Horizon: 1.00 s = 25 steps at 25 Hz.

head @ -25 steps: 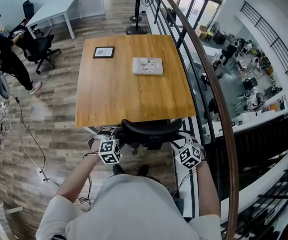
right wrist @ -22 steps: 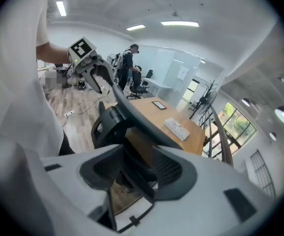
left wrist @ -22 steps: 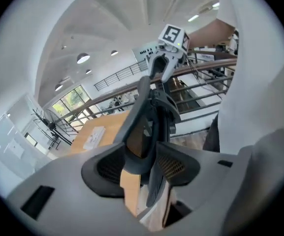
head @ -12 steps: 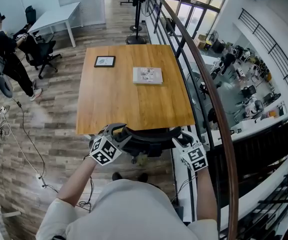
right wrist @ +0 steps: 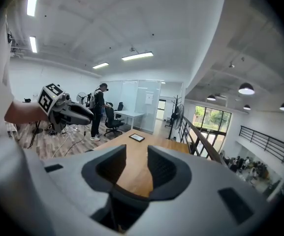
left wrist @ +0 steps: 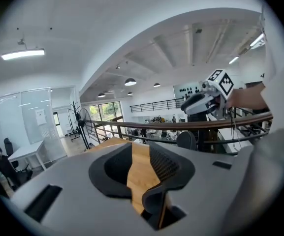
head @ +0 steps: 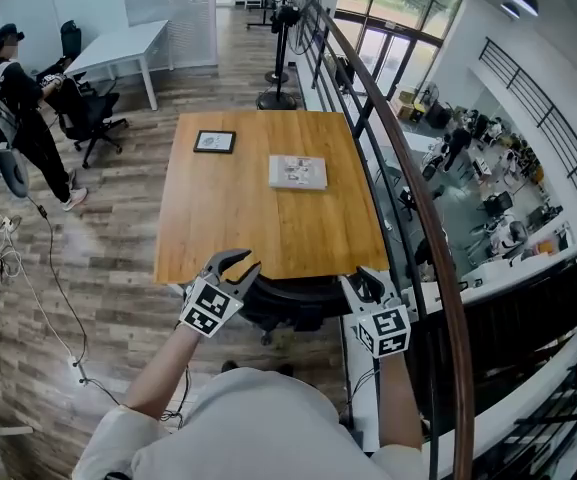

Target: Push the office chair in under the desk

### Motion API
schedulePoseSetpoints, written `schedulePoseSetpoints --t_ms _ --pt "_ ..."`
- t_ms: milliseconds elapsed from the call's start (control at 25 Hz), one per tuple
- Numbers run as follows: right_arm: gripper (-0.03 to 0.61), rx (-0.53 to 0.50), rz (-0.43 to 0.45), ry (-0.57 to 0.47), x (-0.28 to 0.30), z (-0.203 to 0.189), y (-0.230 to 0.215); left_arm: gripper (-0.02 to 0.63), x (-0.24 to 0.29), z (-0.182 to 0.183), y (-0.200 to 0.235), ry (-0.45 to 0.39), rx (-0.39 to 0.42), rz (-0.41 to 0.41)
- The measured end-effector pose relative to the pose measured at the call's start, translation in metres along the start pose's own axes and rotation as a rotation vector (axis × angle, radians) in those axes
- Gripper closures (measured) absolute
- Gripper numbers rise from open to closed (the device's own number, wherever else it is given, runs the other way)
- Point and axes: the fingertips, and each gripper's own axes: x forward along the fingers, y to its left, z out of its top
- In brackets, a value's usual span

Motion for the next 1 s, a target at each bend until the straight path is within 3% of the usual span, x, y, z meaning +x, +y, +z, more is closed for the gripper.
schedulePoseSetpoints --t_ms 200,520,1000 --pt "0.491 0.024 -0.021 -0.078 0.001 0.017 0.004 0.557 -0.003 0.013 0.01 -0.043 -0.059 0.052" --pt "0.57 0.038 -0.042 -0.164 -0.001 0.032 0.011 0.6 -0.012 0.02 0.018 -0.102 -0.152 0.071" --pt "0.577 0.075 -0.058 -0.194 0.006 0.045 -0.005 0.62 -0.008 0.027 0.022 -0.135 -0.176 0.068"
